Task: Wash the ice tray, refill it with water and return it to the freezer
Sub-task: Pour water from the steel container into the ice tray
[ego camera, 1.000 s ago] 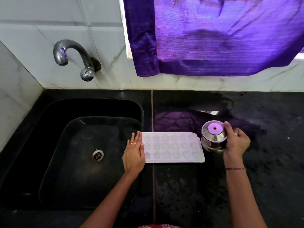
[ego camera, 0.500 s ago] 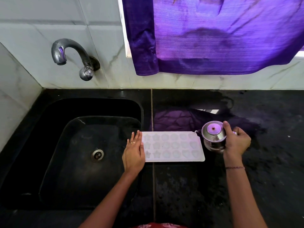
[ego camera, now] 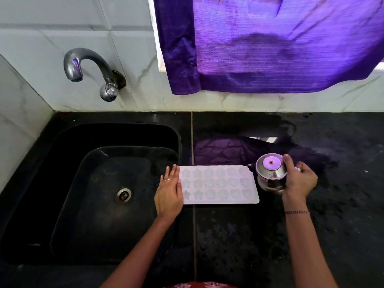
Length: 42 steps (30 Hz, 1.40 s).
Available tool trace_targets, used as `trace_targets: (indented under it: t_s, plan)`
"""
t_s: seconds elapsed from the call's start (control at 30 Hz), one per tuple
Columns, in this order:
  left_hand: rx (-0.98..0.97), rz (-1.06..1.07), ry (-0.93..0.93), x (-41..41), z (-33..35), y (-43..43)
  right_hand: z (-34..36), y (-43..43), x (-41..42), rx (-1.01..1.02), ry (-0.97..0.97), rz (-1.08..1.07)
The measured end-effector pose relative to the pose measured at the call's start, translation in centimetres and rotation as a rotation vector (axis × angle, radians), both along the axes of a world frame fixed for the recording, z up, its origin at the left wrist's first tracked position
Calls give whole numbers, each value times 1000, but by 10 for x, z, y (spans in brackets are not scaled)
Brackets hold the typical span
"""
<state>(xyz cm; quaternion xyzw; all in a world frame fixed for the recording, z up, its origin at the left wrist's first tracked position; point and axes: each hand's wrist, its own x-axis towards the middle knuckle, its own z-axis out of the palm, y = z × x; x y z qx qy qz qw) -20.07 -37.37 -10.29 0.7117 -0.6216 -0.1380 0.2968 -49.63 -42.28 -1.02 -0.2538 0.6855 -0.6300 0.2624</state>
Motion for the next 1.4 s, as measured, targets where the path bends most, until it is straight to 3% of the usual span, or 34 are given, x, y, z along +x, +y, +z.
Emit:
trace_targets:
  t_s: [0.3, 1.07, 1.4]
  plan:
    - [10, 0, 0, 0, 0, 0, -3, 2, -9, -35, -126, -20]
    - [48, -69, -90, 4, 1, 9, 0, 28, -6, 4, 94, 53]
    - [28, -62, -72, 5, -1, 9, 3, 29, -2, 15, 92, 40]
